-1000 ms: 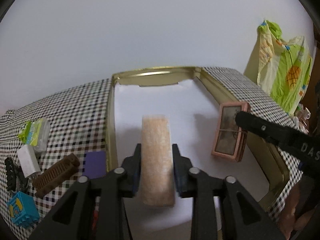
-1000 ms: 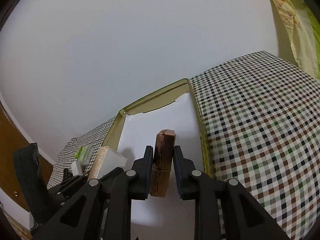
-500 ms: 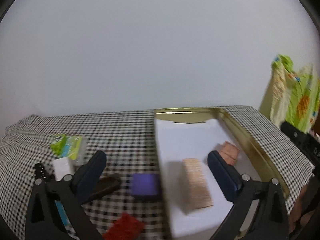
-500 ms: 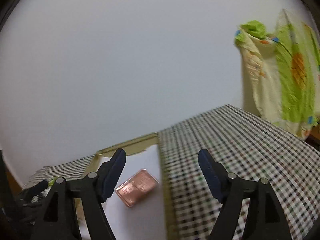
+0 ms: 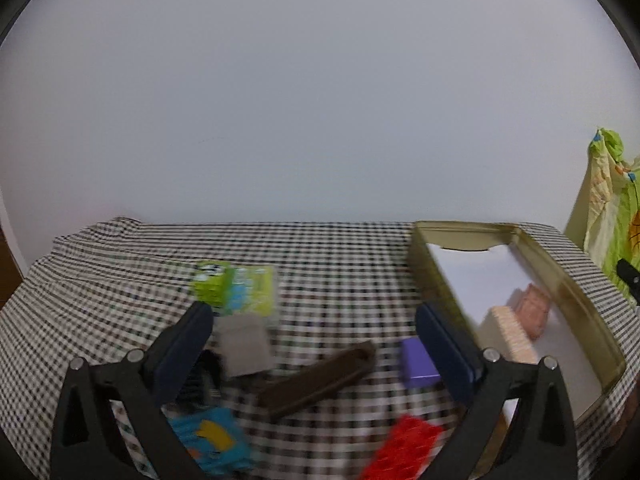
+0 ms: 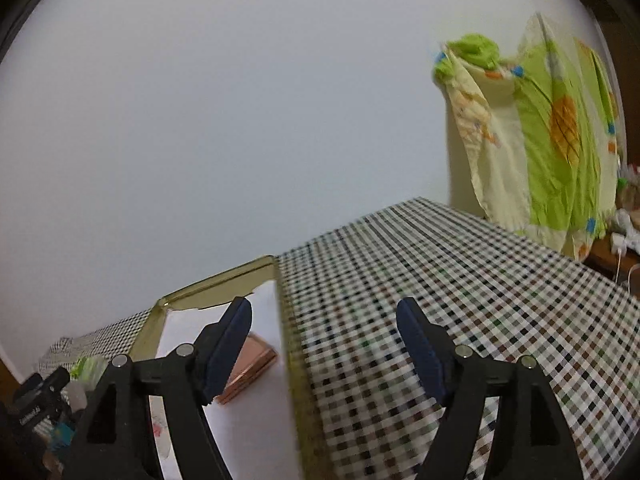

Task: Organize rigid objects
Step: 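Move the right tool to the red Lego brick and grasp it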

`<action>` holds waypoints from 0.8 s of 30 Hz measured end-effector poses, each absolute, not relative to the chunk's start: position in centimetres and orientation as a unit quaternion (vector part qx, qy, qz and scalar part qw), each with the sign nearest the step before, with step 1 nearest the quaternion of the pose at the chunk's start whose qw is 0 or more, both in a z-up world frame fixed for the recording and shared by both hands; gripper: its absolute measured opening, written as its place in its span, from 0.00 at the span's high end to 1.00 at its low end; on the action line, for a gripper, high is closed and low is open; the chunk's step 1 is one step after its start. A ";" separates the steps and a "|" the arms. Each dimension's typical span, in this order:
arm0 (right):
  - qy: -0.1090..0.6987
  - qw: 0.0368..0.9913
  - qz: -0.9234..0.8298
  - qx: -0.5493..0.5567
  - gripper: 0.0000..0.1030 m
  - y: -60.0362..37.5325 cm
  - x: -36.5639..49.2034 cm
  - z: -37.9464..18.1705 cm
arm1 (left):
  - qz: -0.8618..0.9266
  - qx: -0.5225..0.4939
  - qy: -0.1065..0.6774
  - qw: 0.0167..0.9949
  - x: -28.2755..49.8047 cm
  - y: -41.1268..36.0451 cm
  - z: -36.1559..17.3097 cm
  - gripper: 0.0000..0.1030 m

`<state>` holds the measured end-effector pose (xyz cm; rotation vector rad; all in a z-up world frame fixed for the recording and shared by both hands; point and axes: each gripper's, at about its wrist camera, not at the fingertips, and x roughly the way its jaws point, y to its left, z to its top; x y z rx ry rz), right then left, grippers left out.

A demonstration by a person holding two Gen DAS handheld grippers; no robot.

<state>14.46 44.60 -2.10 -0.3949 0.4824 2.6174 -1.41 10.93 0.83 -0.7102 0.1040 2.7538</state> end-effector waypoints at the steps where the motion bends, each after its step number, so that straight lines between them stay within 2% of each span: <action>1: 0.170 0.217 0.951 -0.140 0.25 43.7 14.7 -2.0 | 0.958 -0.244 0.037 0.144 -1.4 10.3 0.7 0.01; 7: 0.196 0.113 0.965 -0.129 0.26 37.3 14.7 -1.7 | 0.961 -0.243 0.044 0.125 -1.9 6.6 0.1 0.01; 12: 0.213 0.021 0.964 -0.160 0.54 31.4 12.8 -1.6 | 0.962 -0.237 0.051 0.123 -2.0 4.2 -0.3 0.01; 14: 0.226 -0.018 0.957 -0.182 0.58 29.2 11.8 -2.1 | 0.962 -0.239 0.049 0.121 -2.3 3.2 -0.5 0.01; 18: 0.264 -0.076 0.935 -0.223 0.58 25.9 9.9 -3.3 | 0.961 -0.244 0.051 0.120 -2.7 1.6 -0.7 0.01; 24: 0.306 -0.096 0.907 -0.274 0.61 24.6 7.7 -5.3 | 0.955 -0.259 0.040 0.140 -3.2 -0.4 -0.9 0.01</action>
